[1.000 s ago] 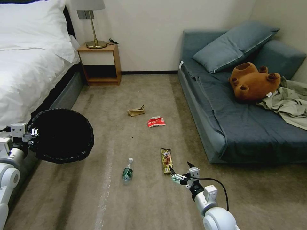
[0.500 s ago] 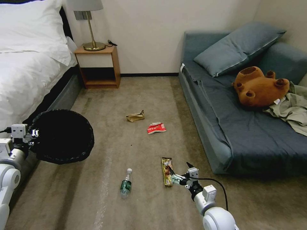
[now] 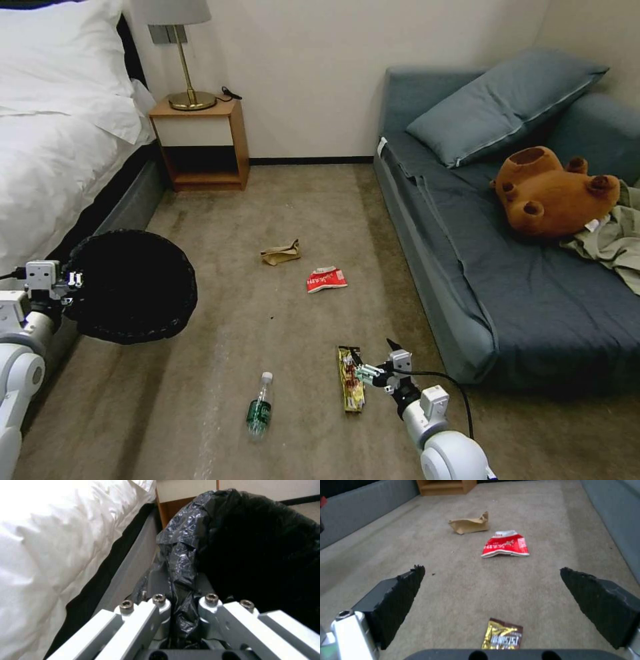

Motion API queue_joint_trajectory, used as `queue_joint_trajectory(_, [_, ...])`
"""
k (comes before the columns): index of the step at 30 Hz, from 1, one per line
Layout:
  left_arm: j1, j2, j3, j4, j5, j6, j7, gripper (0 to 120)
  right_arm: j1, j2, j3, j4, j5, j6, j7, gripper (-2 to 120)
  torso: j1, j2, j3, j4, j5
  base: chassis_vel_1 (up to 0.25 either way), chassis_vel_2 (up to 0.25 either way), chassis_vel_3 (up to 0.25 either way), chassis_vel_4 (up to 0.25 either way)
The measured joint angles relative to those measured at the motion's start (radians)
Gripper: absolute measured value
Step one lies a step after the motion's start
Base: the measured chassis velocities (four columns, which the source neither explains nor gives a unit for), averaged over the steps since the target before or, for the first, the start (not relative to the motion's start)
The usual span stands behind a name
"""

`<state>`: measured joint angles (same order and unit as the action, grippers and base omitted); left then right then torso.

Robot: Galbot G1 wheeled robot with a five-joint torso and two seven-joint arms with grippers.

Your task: Pick up the trash bin, then pick up the garbage on the floor and place it into the trash bin.

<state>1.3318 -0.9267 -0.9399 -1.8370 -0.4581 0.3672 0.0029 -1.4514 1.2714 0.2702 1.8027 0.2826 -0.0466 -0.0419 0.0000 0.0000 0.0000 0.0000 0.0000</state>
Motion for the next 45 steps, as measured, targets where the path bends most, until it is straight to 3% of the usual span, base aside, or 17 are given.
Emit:
queue_joint_trajectory(7, [0.008,-0.005,-0.007,-0.003,0.003,-0.002,0.006,4,0.01,0.0,-0.017,-0.01,-0.003,-0.003,0.001,100,0.0,0.0,0.0,-0.0001,0.0,-0.114,0.112,0.114,-0.117])
queue_joint_trajectory(20, [0.039,-0.015,-0.026,0.003,0.023,-0.035,0.044,4,0.106,-0.012,-0.129,-0.019,-0.043,-0.111,0.0,100,0.0,0.0,0.0,0.0001,-0.0001,-0.037,0.034,0.036,-0.04])
queue_joint_trajectory(26, [0.066,-0.01,-0.063,0.023,0.056,-0.085,0.11,4,0.193,-0.011,-0.238,-0.048,-0.042,-0.217,-0.017,100,0.0,0.0,0.0,0.0001,-0.0001,0.0,0.0,0.0,0.0])
queue_joint_trajectory(31, [0.081,0.007,-0.081,0.059,0.082,-0.131,0.165,4,0.278,-0.017,-0.338,-0.051,0.087,-0.382,-0.029,100,0.0,0.0,0.0,0.0002,0.0,0.0,0.0,0.0,0.0])
queue_joint_trajectory(32, [0.081,0.007,-0.081,0.059,0.082,-0.131,0.165,4,0.278,-0.017,-0.338,-0.051,0.087,-0.382,-0.029,100,0.0,0.0,0.0,0.0002,0.0,0.0,0.0,0.0,0.0])
queue_joint_trajectory(39, [0.099,0.041,-0.098,0.106,0.108,-0.209,0.3,4,0.352,-0.019,-0.451,-0.085,0.126,-0.51,-0.042,100,0.0,0.0,0.0,0.0002,-0.0001,0.0,0.0,0.0,0.0])
queue_joint_trajectory(45, [0.112,0.057,-0.105,0.093,0.105,-0.214,0.32,4,0.388,-0.013,-0.531,-0.122,0.131,-0.602,-0.046,100,0.0,0.0,0.0,-0.0002,-0.0002,0.0,0.0,0.0,0.0])
